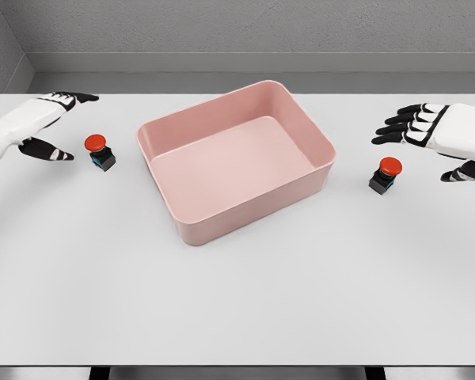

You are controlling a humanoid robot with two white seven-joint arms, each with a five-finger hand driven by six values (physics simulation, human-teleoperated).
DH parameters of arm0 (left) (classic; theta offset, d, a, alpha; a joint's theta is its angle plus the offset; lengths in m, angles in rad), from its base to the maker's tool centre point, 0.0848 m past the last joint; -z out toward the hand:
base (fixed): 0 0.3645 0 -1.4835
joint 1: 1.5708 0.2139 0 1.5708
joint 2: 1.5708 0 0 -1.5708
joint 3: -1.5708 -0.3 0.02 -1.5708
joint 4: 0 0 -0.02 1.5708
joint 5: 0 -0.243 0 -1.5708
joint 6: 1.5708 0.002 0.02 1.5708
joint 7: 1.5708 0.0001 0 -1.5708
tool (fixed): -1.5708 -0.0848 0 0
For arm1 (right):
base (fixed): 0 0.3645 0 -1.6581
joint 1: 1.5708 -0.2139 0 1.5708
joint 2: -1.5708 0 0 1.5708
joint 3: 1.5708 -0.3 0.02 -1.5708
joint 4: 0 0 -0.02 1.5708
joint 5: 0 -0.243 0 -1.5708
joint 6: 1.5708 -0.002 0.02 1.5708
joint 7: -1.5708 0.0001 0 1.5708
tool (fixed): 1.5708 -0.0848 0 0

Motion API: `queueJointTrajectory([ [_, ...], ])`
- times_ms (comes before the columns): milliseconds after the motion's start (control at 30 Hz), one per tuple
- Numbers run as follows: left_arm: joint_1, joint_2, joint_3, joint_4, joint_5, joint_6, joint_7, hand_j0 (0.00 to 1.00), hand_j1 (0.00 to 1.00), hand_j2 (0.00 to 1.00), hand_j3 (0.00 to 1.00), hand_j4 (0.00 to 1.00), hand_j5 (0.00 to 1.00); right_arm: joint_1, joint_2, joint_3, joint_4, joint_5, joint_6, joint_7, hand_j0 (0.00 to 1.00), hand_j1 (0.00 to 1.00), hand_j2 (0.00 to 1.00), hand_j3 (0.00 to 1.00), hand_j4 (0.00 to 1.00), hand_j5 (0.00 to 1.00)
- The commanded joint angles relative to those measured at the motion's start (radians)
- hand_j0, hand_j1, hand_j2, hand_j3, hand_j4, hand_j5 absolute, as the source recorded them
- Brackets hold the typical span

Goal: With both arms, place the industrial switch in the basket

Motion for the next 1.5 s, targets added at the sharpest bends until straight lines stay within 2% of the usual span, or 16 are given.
queueJointTrajectory([
  [0,0.000,0.001,-0.001,0.000,0.007,0.002,0.000,1.00,1.00,1.00,1.00,1.00,1.00,0.000,-0.004,-0.001,0.000,-0.005,0.002,-0.003,1.00,1.00,1.00,1.00,1.00,1.00],
  [100,0.000,0.001,-0.003,-0.002,0.007,0.002,0.000,1.00,1.00,1.00,1.00,1.00,1.00,0.002,-0.003,0.005,0.003,-0.005,0.002,-0.003,1.00,1.00,1.00,1.00,1.00,1.00],
  [200,-0.008,-0.010,-0.037,0.004,0.002,0.002,0.000,1.00,1.00,1.00,1.00,1.00,1.00,0.002,0.008,0.024,0.008,0.004,0.002,-0.004,1.00,1.00,1.00,1.00,1.00,1.00],
  [267,-0.009,-0.021,-0.046,0.006,-0.001,0.002,-0.001,1.00,1.00,1.00,1.00,1.00,1.00,0.000,0.020,0.038,0.032,0.010,0.002,-0.012,1.00,1.00,1.00,1.00,1.00,1.00],
  [400,-0.009,-0.033,-0.055,0.006,-0.007,0.002,-0.001,1.00,1.00,1.00,1.00,1.00,1.00,-0.002,0.122,0.050,0.181,0.001,0.002,-0.003,1.00,1.00,1.00,1.00,1.00,1.00],
  [467,-0.011,-0.033,-0.064,0.009,-0.007,0.002,-0.001,1.00,1.00,1.00,1.00,1.00,1.00,-0.003,0.129,0.050,0.236,0.003,0.002,-0.003,1.00,1.00,1.00,1.00,1.00,1.00],
  [500,-0.012,-0.033,-0.064,0.007,-0.006,0.002,-0.001,1.00,1.00,1.00,1.00,1.00,1.00,-0.003,0.155,0.050,0.268,0.004,0.002,-0.003,1.00,1.00,1.00,1.00,1.00,1.00],
  [667,-0.025,-0.033,-0.073,0.036,-0.006,0.002,-0.001,1.00,1.00,1.00,1.00,1.00,1.00,-0.005,0.200,0.051,0.322,0.010,0.002,0.002,1.00,1.00,1.00,1.00,1.00,1.00],
  [733,-0.034,-0.039,-0.081,0.055,-0.006,0.002,-0.001,1.00,1.00,1.00,1.00,1.00,1.00,-0.005,0.238,0.053,0.350,0.010,0.002,0.042,1.00,1.00,1.00,1.00,1.00,1.00],
  [800,-0.034,-0.039,-0.081,0.055,-0.006,0.002,-0.001,1.00,1.00,1.00,1.00,1.00,1.00,-0.003,0.246,0.055,0.362,0.012,0.002,0.043,1.00,1.00,1.00,1.00,1.00,1.00],
  [900,-0.034,-0.039,-0.081,0.055,-0.006,0.002,-0.001,0.88,0.88,0.88,0.88,0.88,0.88,-0.002,0.264,0.059,0.374,0.012,0.002,0.045,1.00,1.00,1.00,1.00,1.00,1.00],
  [1033,-0.034,-0.038,-0.081,0.056,-0.006,0.002,-0.003,0.79,0.79,0.79,0.79,0.79,0.79,-0.003,0.297,0.067,0.417,0.030,0.002,0.045,0.99,0.99,0.99,0.99,0.99,0.99],
  [1233,-0.034,-0.038,-0.081,0.056,-0.001,0.002,-0.023,0.77,0.77,0.77,0.77,0.77,0.77,-0.006,0.344,0.064,0.472,0.060,0.002,0.045,0.99,0.99,0.99,0.99,0.99,0.99],
  [1300,-0.034,-0.038,-0.081,0.058,0.001,0.002,-0.023,0.77,0.77,0.77,0.77,0.77,0.77,-0.009,0.379,0.062,0.523,0.078,0.002,0.045,0.99,0.99,0.99,0.99,0.99,0.99],
  [1467,-0.032,-0.038,-0.086,0.056,0.002,0.002,-0.024,0.74,0.74,0.74,0.74,0.74,0.74,-0.014,0.422,0.062,0.577,0.102,0.002,0.045,0.99,0.99,0.99,0.99,0.99,0.99],
])
